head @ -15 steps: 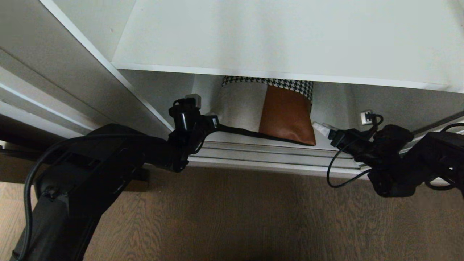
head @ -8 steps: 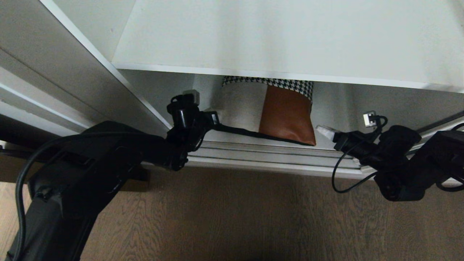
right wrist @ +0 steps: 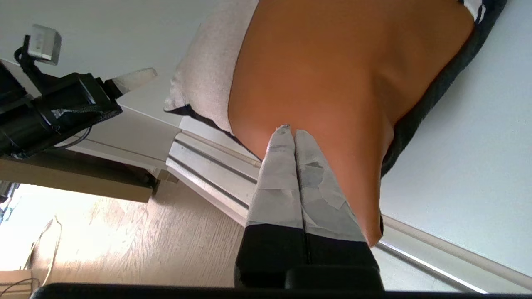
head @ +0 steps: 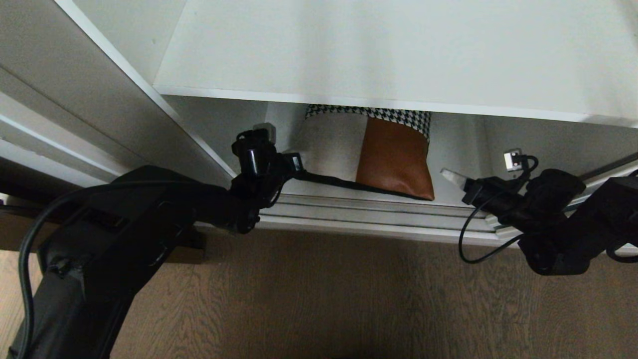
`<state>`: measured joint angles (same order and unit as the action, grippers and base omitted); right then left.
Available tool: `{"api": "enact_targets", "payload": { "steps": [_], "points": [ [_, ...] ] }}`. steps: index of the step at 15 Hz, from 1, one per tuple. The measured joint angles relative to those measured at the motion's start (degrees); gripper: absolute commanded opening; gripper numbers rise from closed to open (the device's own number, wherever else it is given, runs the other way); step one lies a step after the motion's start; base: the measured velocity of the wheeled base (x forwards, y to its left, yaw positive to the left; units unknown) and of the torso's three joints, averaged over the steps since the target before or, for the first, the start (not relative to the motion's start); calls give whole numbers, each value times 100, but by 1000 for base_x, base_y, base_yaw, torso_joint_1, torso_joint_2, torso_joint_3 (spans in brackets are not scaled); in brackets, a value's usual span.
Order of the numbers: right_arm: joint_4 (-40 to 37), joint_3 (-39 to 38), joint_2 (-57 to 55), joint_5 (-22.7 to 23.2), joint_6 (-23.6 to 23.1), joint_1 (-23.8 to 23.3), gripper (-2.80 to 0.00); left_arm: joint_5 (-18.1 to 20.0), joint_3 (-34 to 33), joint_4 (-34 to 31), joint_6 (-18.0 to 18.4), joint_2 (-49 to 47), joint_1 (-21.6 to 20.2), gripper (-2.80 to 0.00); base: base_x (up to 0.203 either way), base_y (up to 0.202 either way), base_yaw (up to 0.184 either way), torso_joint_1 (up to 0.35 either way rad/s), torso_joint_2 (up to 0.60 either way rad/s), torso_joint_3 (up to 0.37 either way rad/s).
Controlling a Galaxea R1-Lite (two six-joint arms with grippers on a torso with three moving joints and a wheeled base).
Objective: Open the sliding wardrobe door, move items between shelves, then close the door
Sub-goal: Place the pillow on the lower shelf, then close the door
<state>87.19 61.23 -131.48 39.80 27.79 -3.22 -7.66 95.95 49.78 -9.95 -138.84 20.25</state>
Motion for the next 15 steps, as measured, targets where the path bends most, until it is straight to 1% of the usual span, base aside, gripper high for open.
{"api": "enact_targets", "payload": {
  "steps": [2,5,8,15],
  "points": [
    [0,54,-17,-10,7,-2,-280,15,-66,355,87,-35,-2,-280,0,0,0,0,0,0],
    [0,78,-26,-14,17,-2,-280,63,-118,452,116,-77,-5,-280,-23,0,1,2,0,1],
    [0,61,-24,-12,15,-2,-280,85,-139,549,122,-99,1,-280,-184,0,0,2,3,3],
    [1,37,-33,-12,9,-2,-280,171,-76,554,122,-173,-5,-280,-194,0,1,1,2,2]
  ]
}}
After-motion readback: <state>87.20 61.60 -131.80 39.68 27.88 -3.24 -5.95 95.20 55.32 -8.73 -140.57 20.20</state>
